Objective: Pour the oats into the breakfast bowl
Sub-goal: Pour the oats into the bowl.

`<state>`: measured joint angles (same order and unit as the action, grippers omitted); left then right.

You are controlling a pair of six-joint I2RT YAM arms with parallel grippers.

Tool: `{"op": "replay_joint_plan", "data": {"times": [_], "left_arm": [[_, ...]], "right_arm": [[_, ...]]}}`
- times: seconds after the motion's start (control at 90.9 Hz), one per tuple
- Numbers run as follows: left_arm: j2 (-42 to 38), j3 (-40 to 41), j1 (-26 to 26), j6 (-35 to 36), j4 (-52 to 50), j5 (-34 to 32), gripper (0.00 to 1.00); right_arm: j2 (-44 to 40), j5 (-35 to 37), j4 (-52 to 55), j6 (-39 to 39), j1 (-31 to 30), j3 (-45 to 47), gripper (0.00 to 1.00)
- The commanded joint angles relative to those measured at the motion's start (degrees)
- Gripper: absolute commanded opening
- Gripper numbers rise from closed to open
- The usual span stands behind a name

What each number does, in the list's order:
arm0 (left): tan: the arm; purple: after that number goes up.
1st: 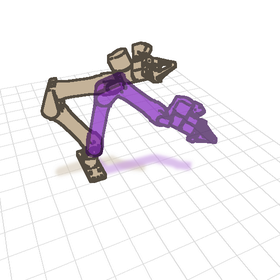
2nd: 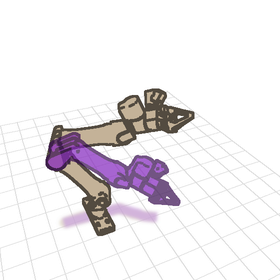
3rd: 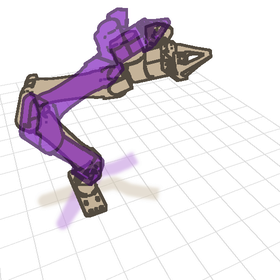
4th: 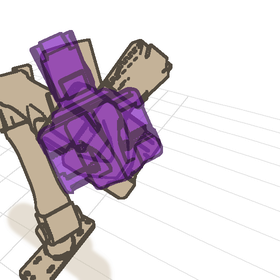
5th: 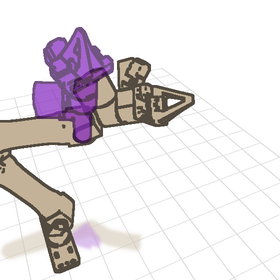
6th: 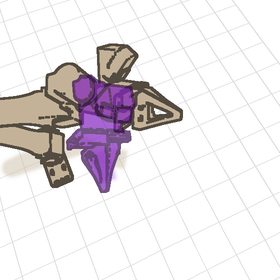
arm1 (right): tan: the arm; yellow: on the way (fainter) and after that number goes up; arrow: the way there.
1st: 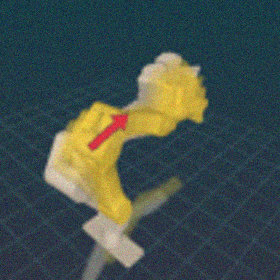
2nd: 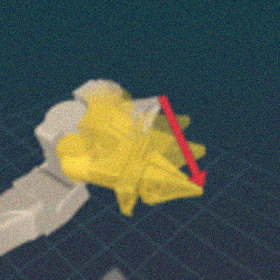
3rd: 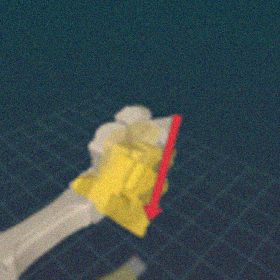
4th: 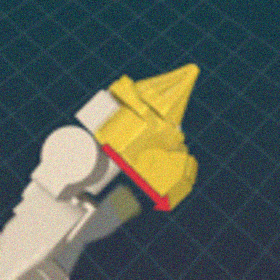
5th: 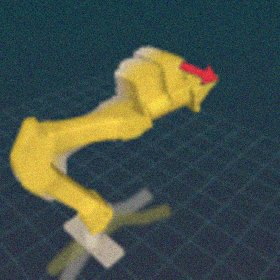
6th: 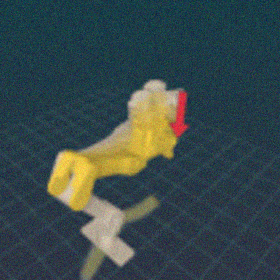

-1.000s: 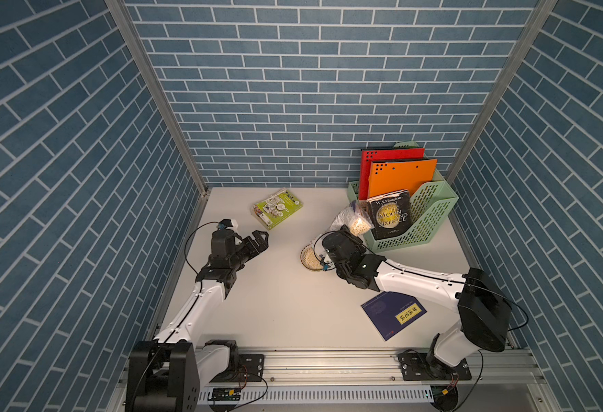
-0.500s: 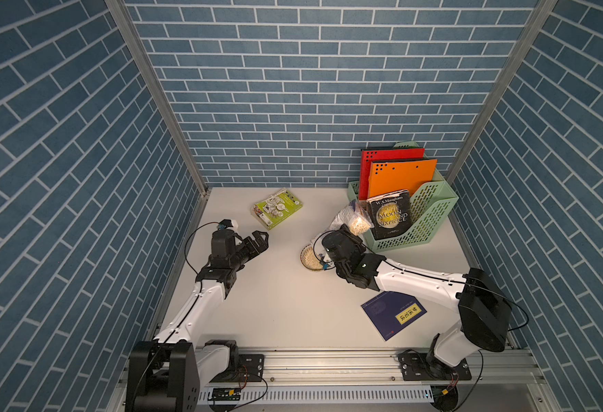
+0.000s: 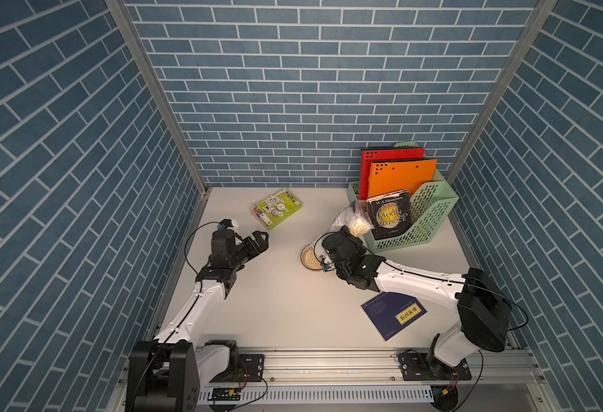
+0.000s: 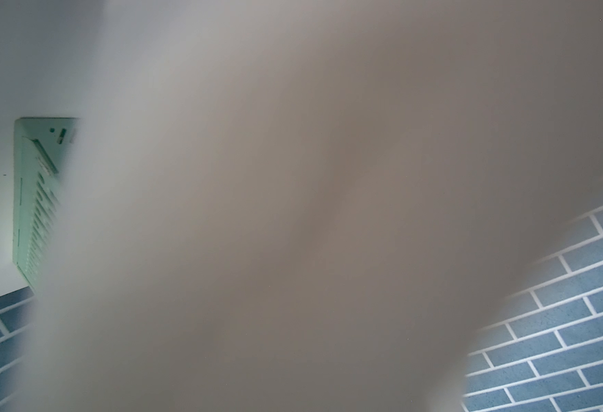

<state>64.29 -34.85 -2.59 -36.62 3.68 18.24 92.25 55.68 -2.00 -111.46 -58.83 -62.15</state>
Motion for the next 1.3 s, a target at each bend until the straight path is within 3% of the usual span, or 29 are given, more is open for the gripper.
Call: {"op": "replay_joint_plan", "data": {"times": [0.0,0.374,1.288], "left_arm": [[-0.25,-1.62,0.39,0.81,-0.59,0.0,1.0],[-0.29,-2.12,0.39,1.16,-1.0,-0.17,0.99],[-0.4,-2.95,0.39,1.43,-2.45,-1.0,0.99]], "right_arm": [[-1.63,3.63,-4.56,-2.16,-0.23,-1.58,0.0],[-2.29,3.31,-4.48,-0.52,-0.06,-1.09,0.0],[-5.66,-3.05,10.0,23.68,4.05,-0.3,0.0]]}}
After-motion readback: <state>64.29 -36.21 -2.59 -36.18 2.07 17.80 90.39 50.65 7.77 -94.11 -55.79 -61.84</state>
